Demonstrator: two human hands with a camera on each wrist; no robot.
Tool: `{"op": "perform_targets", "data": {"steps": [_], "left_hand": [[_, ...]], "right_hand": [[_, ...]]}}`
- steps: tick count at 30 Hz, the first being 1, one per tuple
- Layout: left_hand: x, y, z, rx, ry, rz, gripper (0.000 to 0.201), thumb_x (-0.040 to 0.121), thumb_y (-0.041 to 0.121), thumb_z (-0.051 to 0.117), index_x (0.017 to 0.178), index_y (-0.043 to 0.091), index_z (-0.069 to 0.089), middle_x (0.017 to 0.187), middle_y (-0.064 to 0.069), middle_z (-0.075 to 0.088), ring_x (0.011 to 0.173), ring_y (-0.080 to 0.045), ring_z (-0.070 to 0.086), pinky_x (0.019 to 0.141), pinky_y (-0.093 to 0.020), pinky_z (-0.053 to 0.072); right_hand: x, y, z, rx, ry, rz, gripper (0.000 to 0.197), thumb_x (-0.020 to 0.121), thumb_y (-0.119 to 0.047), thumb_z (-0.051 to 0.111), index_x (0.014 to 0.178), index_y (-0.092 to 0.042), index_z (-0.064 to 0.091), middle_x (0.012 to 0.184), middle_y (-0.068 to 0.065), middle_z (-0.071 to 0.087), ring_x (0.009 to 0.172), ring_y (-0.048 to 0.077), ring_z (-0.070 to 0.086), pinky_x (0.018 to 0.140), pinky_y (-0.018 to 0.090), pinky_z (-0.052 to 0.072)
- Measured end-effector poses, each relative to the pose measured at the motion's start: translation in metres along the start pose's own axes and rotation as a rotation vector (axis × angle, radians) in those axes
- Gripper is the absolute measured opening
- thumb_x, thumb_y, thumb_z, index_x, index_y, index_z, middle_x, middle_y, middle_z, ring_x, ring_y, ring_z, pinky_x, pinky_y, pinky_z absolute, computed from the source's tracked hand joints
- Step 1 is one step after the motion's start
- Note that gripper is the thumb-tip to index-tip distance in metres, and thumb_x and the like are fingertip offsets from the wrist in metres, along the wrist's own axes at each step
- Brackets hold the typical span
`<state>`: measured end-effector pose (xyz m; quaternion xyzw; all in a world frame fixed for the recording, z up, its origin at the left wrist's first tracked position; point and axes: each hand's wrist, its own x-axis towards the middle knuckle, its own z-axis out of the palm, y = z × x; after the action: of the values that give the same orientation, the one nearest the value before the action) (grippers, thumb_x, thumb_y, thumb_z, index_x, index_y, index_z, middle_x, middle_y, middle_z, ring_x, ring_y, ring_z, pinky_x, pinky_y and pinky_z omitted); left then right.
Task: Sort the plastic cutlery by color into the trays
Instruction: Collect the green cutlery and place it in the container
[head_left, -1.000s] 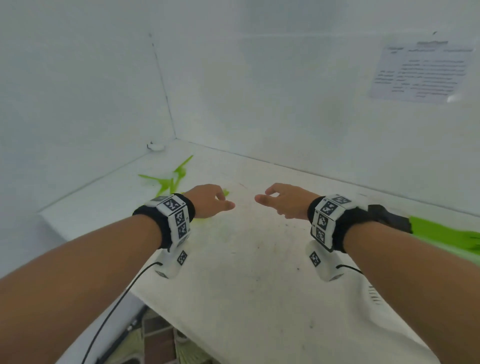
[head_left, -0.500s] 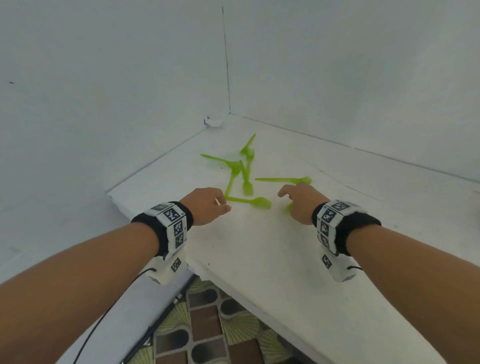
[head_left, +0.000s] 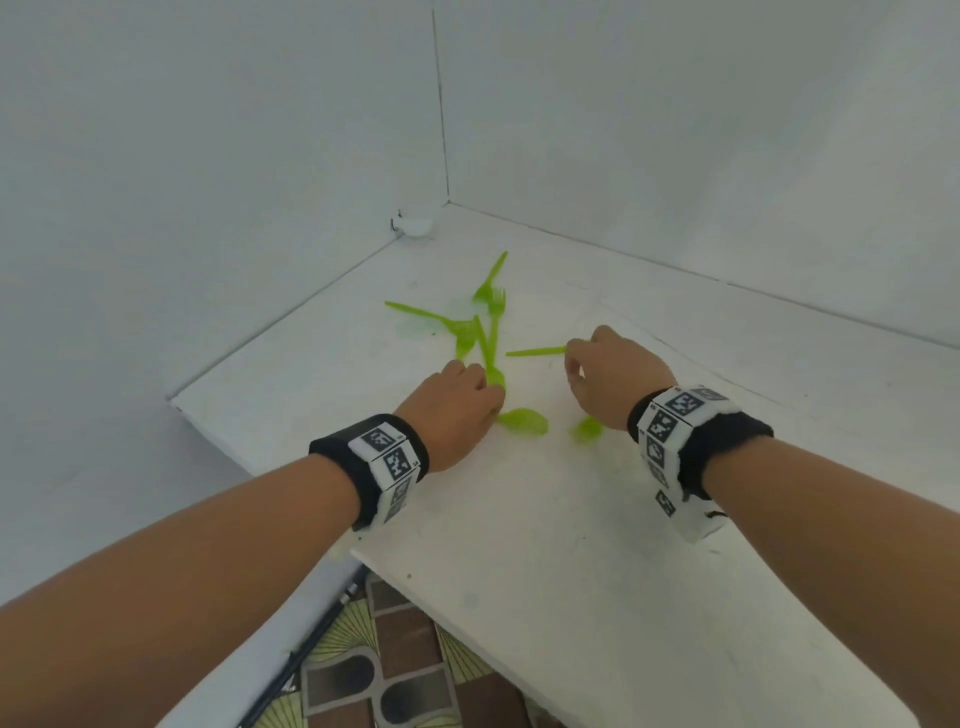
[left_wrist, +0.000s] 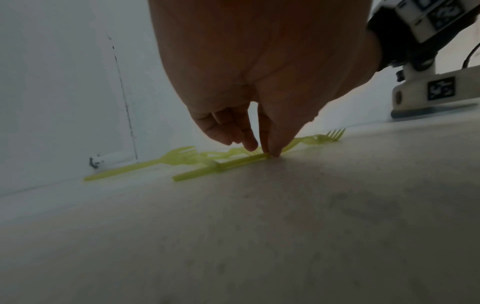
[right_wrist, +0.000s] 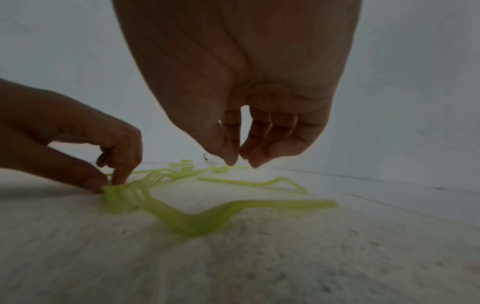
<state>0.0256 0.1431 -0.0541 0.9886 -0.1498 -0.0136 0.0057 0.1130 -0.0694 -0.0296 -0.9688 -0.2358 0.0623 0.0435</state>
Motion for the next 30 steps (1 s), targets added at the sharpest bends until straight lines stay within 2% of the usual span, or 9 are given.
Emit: {"op": "perform_targets", "data": {"steps": [3,7,10,14,17,21,25,27,30], "left_hand": [[0.001,0.001,0.003,-0.092,0.062,0.079,0.017,0.096,0.023,0.047,0.096,0.012,0.06,0.091,-0.008,0.057,0.081,-0.03,0.05,0.068,-0.048,0.049],[-0.004,0.008,-0.008,-0.287,-0.036,0.088,0.009,0.101,0.019,0.043,0.092,0.018,0.041,0.08,0.003,0.047,0.069,-0.017,0.039,0.065,-0.033,0.037],[-0.003,0.004,-0.014,-0.407,-0.057,0.036,0.011,0.1,0.017,0.043,0.094,0.022,0.034,0.072,0.004,0.042,0.06,-0.016,0.033,0.058,-0.032,0.032],[0.013,-0.024,-0.021,-0.375,-0.06,0.009,0.012,0.098,0.029,0.048,0.108,0.029,0.042,0.07,0.0,0.052,0.061,-0.019,0.047,0.062,-0.037,0.042],[0.033,-0.057,-0.024,-0.321,0.026,0.03,0.008,0.097,0.034,0.054,0.097,0.027,0.05,0.07,0.002,0.053,0.063,-0.015,0.05,0.061,-0.038,0.044],[0.055,-0.101,-0.018,-0.303,-0.016,-0.048,0.032,0.096,0.056,0.054,0.095,0.024,0.05,0.077,0.007,0.058,0.067,-0.014,0.054,0.064,-0.035,0.046],[0.067,-0.11,-0.006,-0.252,-0.241,-0.046,0.051,0.086,0.075,0.055,0.093,0.025,0.049,0.091,0.008,0.063,0.08,-0.014,0.06,0.077,-0.038,0.052],[0.07,-0.111,-0.002,-0.278,-0.295,-0.024,0.046,0.088,0.068,0.059,0.095,0.024,0.048,0.095,0.006,0.063,0.082,-0.016,0.06,0.077,-0.037,0.052],[0.067,-0.12,-0.004,-0.321,-0.343,0.021,0.023,0.095,0.042,0.058,0.086,0.024,0.045,0.089,0.006,0.058,0.076,-0.013,0.052,0.064,-0.031,0.04]], "right_hand": [[0.003,0.021,-0.005,-0.013,-0.082,0.093,0.024,0.099,-0.02,0.044,0.121,-0.025,0.051,0.119,0.004,0.05,0.101,0.029,0.059,0.083,0.039,0.051],[0.003,0.047,-0.001,-0.034,-0.207,0.108,0.034,0.091,-0.011,0.05,0.118,-0.033,0.049,0.113,0.002,0.046,0.09,0.025,0.057,0.07,0.035,0.049],[0.004,0.05,0.004,-0.011,-0.219,0.073,0.029,0.092,-0.013,0.051,0.109,-0.036,0.048,0.111,0.001,0.046,0.091,0.025,0.055,0.076,0.039,0.052],[0.01,0.043,0.003,0.026,-0.174,-0.028,0.014,0.09,-0.024,0.06,0.096,-0.037,0.058,0.111,-0.004,0.043,0.099,0.019,0.046,0.087,0.04,0.05],[0.011,0.026,0.003,0.12,-0.179,-0.07,0.011,0.084,-0.03,0.067,0.089,-0.03,0.056,0.104,-0.005,0.047,0.094,0.018,0.047,0.08,0.037,0.047],[0.027,0.0,0.001,0.409,-0.027,0.162,0.013,0.093,-0.029,0.052,0.094,-0.025,0.039,0.08,0.003,0.057,0.07,0.026,0.051,0.065,0.037,0.043],[0.056,-0.024,0.008,0.407,-0.049,0.384,0.029,0.102,-0.033,0.047,0.127,-0.021,0.039,0.103,0.008,0.064,0.087,0.029,0.062,0.078,0.038,0.05],[0.068,-0.032,0.016,0.323,-0.088,0.454,0.034,0.103,-0.038,0.045,0.13,-0.019,0.038,0.11,0.011,0.061,0.093,0.032,0.06,0.082,0.039,0.052],[0.079,-0.039,0.022,0.217,-0.071,0.512,0.04,0.102,-0.05,0.042,0.126,-0.017,0.041,0.113,0.012,0.062,0.096,0.033,0.06,0.083,0.041,0.051]]}}
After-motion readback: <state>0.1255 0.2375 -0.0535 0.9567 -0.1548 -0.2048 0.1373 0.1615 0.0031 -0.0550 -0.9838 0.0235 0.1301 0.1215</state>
